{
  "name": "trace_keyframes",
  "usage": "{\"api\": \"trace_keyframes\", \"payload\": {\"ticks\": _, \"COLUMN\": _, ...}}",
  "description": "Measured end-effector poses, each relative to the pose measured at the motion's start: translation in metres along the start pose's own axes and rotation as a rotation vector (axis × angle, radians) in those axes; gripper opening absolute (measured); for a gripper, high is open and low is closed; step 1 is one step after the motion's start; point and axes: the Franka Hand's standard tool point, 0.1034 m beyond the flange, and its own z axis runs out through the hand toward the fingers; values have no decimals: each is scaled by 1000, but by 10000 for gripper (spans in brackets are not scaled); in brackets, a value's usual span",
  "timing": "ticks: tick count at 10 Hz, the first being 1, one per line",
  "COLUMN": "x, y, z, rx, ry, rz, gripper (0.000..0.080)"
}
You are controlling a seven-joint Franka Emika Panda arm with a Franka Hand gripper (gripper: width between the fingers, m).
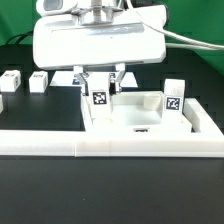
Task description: Assemble square table
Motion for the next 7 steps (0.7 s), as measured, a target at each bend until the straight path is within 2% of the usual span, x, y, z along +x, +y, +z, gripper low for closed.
{"api": "trace_keyframes", "payload": {"ticks": 2, "x": 0, "y": -6, "z": 1, "rx": -20, "ry": 48, "rz": -15, "gripper": 290}}
{"api": "trace_keyframes", "payload": {"ticks": 3, "x": -1, "y": -15, "z": 1, "rx": -18, "ry": 57, "rz": -19, "gripper": 290}}
{"api": "trace_keyframes", "payload": {"ticks": 4, "x": -3, "y": -22, "z": 1, "rx": -14, "ry": 58, "rz": -29, "gripper": 354}}
{"api": "trace_keyframes", "payload": {"ticks": 5, "x": -2, "y": -19, "z": 1, "rx": -16, "ry": 59, "rz": -25, "gripper": 354}}
{"api": "trace_keyframes", "payload": {"ticks": 6, "x": -2, "y": -19, "z": 1, "rx": -17, "ry": 59, "rz": -24, "gripper": 548}}
{"api": "trace_keyframes", "payload": {"ticks": 7, "x": -2, "y": -19, "z": 1, "rx": -16, "ry": 59, "rz": -25, "gripper": 623}}
